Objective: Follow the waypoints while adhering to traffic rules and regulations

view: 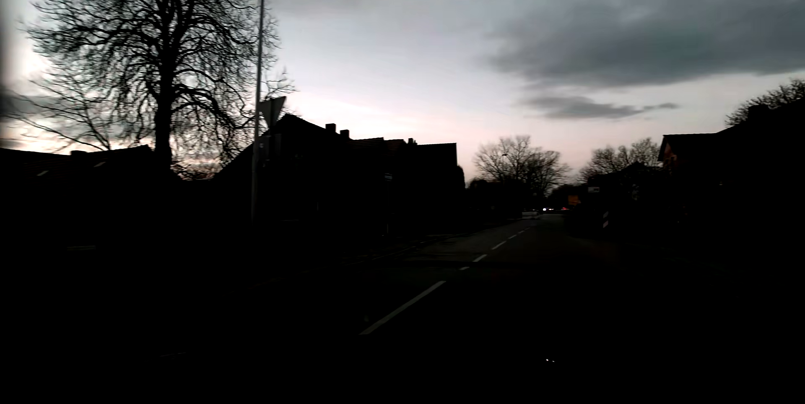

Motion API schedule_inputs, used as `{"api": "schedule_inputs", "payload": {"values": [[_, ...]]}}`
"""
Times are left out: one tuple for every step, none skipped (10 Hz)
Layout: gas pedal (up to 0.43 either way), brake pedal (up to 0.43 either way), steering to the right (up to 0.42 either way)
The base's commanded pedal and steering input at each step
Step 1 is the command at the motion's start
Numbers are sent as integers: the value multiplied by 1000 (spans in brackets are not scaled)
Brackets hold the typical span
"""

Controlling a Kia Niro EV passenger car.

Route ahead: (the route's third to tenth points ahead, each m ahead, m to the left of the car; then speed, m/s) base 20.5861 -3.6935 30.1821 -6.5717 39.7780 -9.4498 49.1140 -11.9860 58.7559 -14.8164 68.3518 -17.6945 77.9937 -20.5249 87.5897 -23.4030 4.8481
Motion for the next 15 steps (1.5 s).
{"api": "schedule_inputs", "payload": {"values": [[169, 0, 313], [177, 0, 278], [177, 0, 253], [189, 0, 224], [189, 0, 197], [189, 0, 173], [189, 0, 145], [189, 0, 123], [189, 0, 107], [189, 0, 85], [197, 0, 70], [197, 0, 60], [197, 0, 56], [189, 0, 49], [189, 0, 40]]}}
